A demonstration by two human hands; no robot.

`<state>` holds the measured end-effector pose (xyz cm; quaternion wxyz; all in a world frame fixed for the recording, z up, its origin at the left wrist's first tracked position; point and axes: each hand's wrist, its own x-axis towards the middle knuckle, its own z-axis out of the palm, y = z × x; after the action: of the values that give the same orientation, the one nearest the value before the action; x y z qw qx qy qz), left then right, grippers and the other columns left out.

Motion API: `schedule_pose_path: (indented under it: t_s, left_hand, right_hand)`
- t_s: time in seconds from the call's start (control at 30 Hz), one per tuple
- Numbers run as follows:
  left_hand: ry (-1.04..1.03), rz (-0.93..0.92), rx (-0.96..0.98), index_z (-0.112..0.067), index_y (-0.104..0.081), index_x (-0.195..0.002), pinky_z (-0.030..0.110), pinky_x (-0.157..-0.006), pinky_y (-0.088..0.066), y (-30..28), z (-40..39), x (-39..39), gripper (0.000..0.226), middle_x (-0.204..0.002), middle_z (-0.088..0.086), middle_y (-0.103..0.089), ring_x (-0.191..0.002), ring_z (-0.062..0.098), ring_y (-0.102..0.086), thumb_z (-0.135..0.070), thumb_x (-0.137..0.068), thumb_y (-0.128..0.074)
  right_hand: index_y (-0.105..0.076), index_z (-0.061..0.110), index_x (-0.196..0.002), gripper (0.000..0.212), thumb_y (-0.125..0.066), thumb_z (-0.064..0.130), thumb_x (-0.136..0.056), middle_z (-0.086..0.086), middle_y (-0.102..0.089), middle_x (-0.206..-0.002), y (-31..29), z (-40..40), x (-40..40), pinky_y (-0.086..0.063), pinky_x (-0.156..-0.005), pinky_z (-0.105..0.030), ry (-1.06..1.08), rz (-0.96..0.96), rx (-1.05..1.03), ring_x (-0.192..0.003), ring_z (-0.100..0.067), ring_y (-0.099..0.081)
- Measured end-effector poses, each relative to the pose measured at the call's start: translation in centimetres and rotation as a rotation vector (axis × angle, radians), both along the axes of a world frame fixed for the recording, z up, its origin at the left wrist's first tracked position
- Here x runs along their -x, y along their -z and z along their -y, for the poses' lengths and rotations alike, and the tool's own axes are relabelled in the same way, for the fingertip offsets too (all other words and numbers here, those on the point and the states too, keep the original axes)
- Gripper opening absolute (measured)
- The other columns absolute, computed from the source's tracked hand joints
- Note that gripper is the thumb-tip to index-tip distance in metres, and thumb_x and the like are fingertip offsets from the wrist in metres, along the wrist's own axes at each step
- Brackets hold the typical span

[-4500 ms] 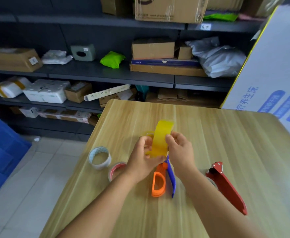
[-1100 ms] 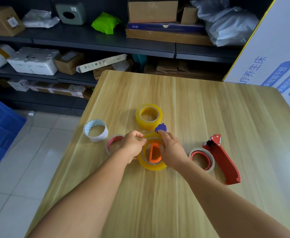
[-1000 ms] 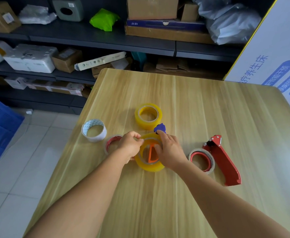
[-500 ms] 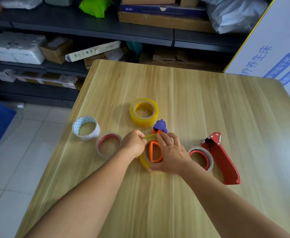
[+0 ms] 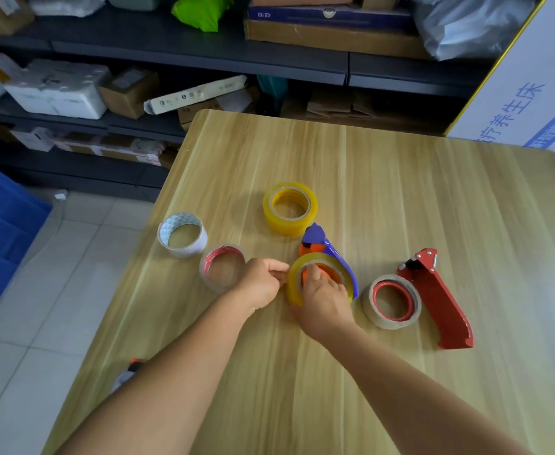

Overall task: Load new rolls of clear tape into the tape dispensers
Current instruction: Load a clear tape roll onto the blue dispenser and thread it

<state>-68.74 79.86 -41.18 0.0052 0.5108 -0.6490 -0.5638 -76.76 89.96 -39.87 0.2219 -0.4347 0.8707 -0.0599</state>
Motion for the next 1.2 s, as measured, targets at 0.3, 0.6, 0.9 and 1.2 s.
schedule_pose_path:
  t_s: [0.3,0.6,0.9,1.2]
  left_hand:
    - [0.2,-0.019,0.39,-0.02,-0.072,-0.089,0.013,-0.064,-0.037,-0.6,-2.3,-1.3,0.007,-0.088,-0.009,-0.054,-0.076,0.006,-0.053,-0.02,-0.086,-0.066]
    - [0.099,0.072,0.468,-0.013,-0.068,-0.088,0.032,-0.089,-0.045,-3.9,-0.1,-0.4,0.013,-0.11,0.008,-0.056,-0.102,0.026,-0.056,-0.021,-0.086,-0.058]
    - [-0.11,-0.143,0.178,-0.017,-0.054,-0.073,0.034,-0.073,-0.047,-7.0,2.5,-0.3,0.016,-0.079,0.007,-0.062,-0.07,0.02,-0.055,-0.008,-0.087,-0.053]
    - [-0.06,-0.162,0.243,-0.018,-0.06,-0.077,0.048,-0.084,-0.056,-7.2,1.0,-0.2,0.009,-0.079,0.003,-0.066,-0.079,0.023,-0.062,-0.021,-0.085,-0.059]
  right_hand:
    - [-0.035,0.016,-0.132,0.068,-0.07,0.04,-0.078,-0.004,-0.056,-0.123,-1.9,-1.4,2.3,-0.044,-0.096,-0.037,0.058,0.149,-0.11,-0.114,-0.025,-0.054]
    - [-0.043,0.028,-0.132,0.068,-0.073,0.047,-0.074,0.005,-0.055,-0.115,-3.6,-2.8,2.7,-0.045,-0.083,-0.028,0.191,0.402,-0.003,-0.104,-0.018,-0.056]
    - [-0.055,0.023,-0.096,0.042,-0.075,0.026,-0.06,0.006,-0.065,-0.081,-4.8,-5.1,3.1,-0.048,-0.065,-0.028,0.181,0.859,0.285,-0.071,-0.011,-0.06]
    - [-0.044,0.022,-0.12,0.073,-0.081,0.052,-0.064,0.0,-0.059,-0.107,-5.6,-4.0,2.3,-0.05,-0.076,-0.032,0.261,0.65,0.119,-0.094,-0.018,-0.06]
